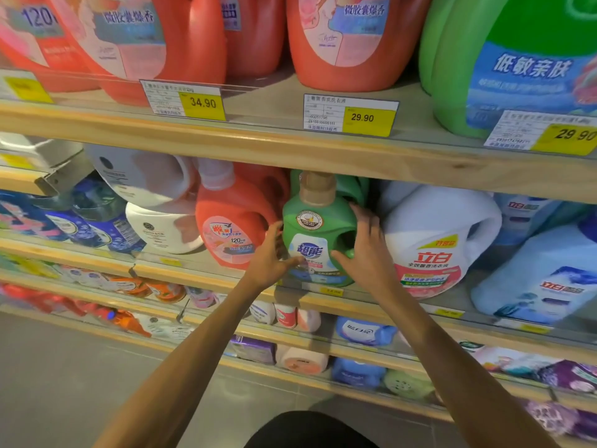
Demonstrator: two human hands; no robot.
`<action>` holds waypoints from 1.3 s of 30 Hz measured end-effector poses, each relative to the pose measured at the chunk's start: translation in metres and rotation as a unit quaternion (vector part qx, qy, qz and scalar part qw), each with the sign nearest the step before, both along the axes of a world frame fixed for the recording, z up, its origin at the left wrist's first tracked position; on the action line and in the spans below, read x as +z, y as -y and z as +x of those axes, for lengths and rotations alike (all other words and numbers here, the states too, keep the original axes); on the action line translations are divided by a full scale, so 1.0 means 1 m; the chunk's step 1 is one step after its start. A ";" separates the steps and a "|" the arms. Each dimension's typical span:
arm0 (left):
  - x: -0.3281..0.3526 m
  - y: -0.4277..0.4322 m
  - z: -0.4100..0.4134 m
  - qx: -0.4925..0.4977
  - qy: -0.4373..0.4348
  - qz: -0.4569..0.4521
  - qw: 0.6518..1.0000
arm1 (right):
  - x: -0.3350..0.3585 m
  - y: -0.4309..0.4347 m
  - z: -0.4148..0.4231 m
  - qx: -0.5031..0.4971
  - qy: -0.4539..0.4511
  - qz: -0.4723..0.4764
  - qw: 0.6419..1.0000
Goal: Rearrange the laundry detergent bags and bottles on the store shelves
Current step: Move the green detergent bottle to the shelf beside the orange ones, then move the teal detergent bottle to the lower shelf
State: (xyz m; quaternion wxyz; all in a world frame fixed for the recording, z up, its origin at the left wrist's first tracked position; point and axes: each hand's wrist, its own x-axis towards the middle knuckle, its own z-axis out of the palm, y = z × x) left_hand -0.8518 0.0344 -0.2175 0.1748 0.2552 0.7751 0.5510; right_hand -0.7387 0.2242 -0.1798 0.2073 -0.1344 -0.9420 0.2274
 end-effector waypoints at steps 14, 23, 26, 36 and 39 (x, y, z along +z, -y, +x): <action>0.035 0.055 0.047 -0.043 -0.054 -0.200 0.977 | 0.026 0.004 0.059 -0.002 0.271 0.028 0.962; 0.048 0.117 0.141 -0.048 -0.180 -0.377 0.907 | 0.041 0.060 0.152 -0.008 0.398 0.107 0.911; 0.064 0.122 0.179 -0.051 -0.211 -0.396 0.892 | 0.049 0.079 0.188 0.005 0.411 0.117 0.904; 0.095 0.139 0.272 -0.104 -0.252 -0.424 0.864 | 0.076 0.117 0.272 0.021 0.392 0.126 0.911; 0.102 0.137 0.292 -0.077 -0.302 -0.431 0.847 | 0.083 0.120 0.293 0.016 0.389 0.131 0.912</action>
